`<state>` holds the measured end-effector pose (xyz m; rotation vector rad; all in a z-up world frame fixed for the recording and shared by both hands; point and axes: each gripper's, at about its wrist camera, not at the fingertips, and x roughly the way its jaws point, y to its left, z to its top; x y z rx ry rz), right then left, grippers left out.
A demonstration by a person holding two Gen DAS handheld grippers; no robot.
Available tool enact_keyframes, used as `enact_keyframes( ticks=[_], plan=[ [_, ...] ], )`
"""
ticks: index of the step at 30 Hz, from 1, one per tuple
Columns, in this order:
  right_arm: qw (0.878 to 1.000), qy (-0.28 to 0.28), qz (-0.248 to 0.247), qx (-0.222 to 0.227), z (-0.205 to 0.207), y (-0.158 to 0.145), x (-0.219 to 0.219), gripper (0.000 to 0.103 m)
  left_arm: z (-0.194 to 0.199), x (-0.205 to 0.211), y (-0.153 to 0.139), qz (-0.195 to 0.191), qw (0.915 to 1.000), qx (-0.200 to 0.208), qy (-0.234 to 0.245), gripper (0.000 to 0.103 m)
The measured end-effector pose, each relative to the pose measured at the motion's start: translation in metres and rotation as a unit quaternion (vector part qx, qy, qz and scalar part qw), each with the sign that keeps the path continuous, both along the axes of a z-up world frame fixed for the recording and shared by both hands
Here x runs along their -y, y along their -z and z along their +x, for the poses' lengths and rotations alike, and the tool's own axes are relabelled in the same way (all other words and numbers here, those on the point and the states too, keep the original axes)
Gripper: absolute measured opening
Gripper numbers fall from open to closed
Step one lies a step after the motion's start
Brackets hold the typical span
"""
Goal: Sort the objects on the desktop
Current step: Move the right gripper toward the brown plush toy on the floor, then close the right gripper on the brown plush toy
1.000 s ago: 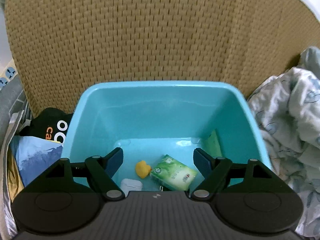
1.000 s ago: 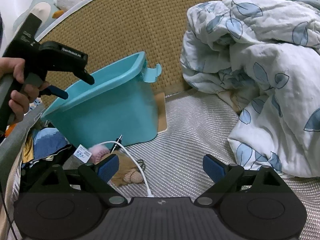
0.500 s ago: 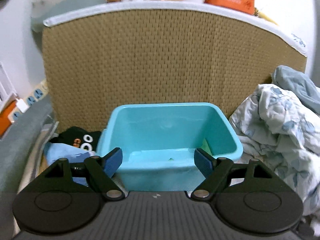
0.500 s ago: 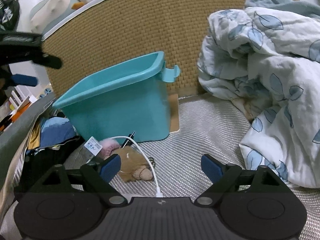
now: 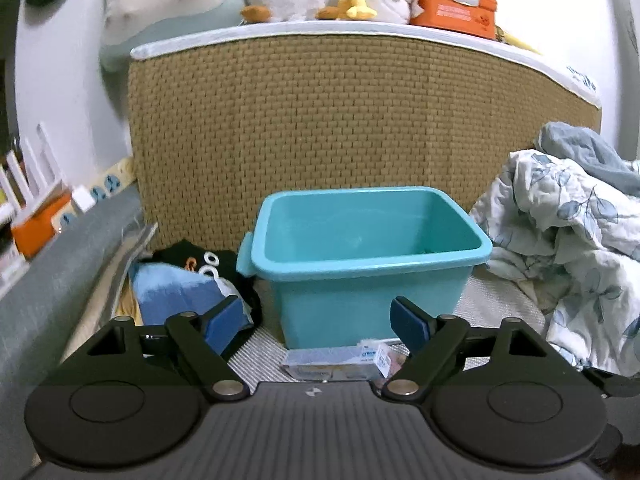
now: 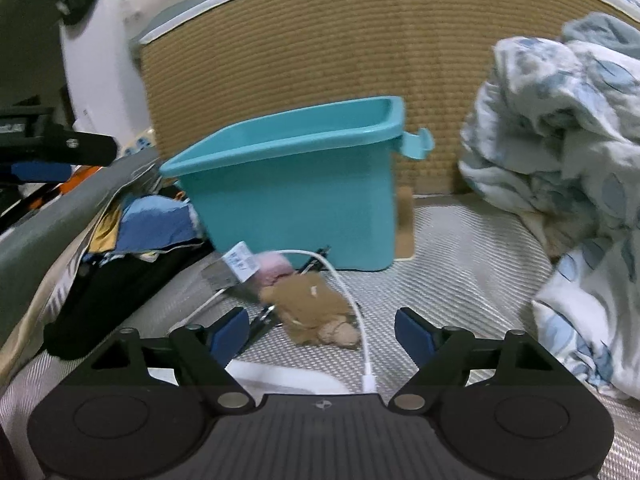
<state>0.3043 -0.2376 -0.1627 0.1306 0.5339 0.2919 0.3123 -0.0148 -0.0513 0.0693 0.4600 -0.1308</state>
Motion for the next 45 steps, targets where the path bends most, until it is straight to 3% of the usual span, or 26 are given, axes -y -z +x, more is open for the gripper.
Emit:
enact_keyframes(
  ticks=[10, 17, 22, 31, 42, 45],
  plan=[
    [0.999, -0.035, -0.023, -0.004, 0.015, 0.009, -0.020, 0.080, 0.005, -0.014, 0.054, -0.019, 0.9992, -0.016, -0.030, 0.084],
    [0.998, -0.046, -0.032, -0.031, 0.039, 0.022, -0.033, 0.067, 0.011, -0.007, 0.057, -0.016, 0.9995, -0.015, -0.022, 0.085],
    [0.998, -0.039, -0.050, -0.023, 0.042, 0.024, -0.036, 0.067, 0.017, 0.001, 0.065, -0.016, 0.9995, -0.029, -0.004, 0.085],
    [0.997, -0.026, -0.062, -0.038, 0.059, 0.033, -0.035, 0.065, 0.022, 0.001, 0.084, 0.002, 0.9991, -0.039, -0.019, 0.085],
    [0.996, -0.028, -0.080, -0.037, 0.075, 0.032, -0.042, 0.065, 0.027, -0.009, 0.084, -0.021, 0.9982, -0.049, -0.026, 0.085],
    [0.997, -0.024, -0.060, -0.040, 0.079, 0.034, -0.038, 0.065, 0.029, -0.008, 0.085, -0.023, 0.9979, -0.054, -0.027, 0.085]
  ],
)
